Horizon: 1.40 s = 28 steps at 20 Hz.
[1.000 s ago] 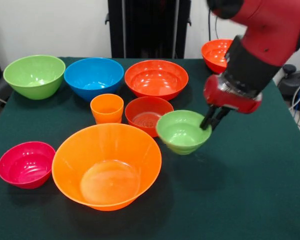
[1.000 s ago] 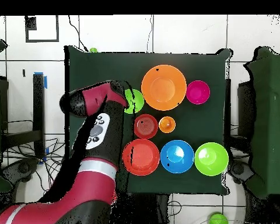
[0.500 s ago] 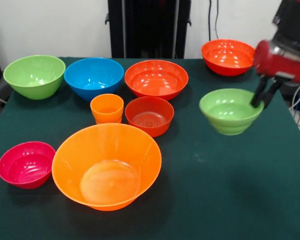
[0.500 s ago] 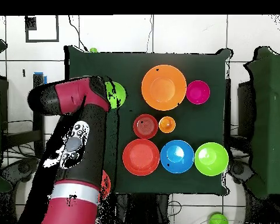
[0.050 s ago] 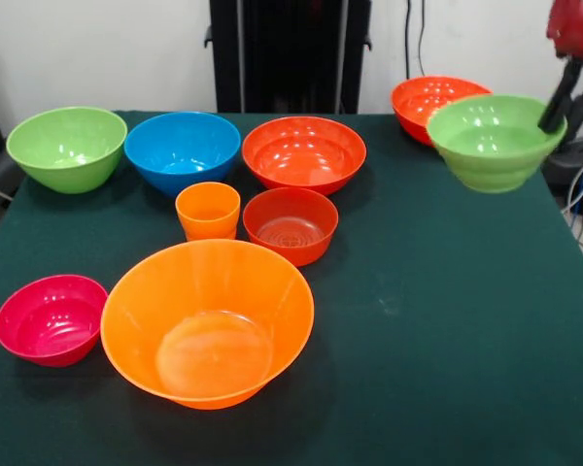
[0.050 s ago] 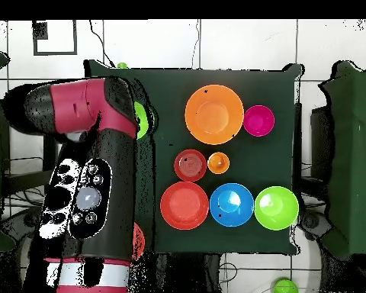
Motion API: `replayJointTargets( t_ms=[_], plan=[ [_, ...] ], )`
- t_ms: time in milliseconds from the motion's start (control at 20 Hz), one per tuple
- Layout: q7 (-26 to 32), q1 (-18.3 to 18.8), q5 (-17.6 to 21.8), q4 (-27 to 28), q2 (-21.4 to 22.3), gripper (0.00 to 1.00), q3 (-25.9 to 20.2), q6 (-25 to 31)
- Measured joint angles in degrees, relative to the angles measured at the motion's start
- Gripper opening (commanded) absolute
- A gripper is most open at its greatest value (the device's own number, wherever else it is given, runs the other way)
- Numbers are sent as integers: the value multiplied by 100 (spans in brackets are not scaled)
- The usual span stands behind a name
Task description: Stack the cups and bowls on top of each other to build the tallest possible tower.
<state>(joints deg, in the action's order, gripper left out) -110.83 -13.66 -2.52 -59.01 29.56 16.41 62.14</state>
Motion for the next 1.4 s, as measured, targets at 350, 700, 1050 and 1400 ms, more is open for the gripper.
replayJointTargets(
  t_ms=[350,700,1050,1400],
  plan=[
    [1,860,20,1398,-6,0,-12,1225],
    [141,1421,44,2514,-138,0,-44,1707],
    [739,1772,67,3218,-437,0,-144,1719],
    [1345,1897,71,3394,-832,0,-300,1719]
  ],
)
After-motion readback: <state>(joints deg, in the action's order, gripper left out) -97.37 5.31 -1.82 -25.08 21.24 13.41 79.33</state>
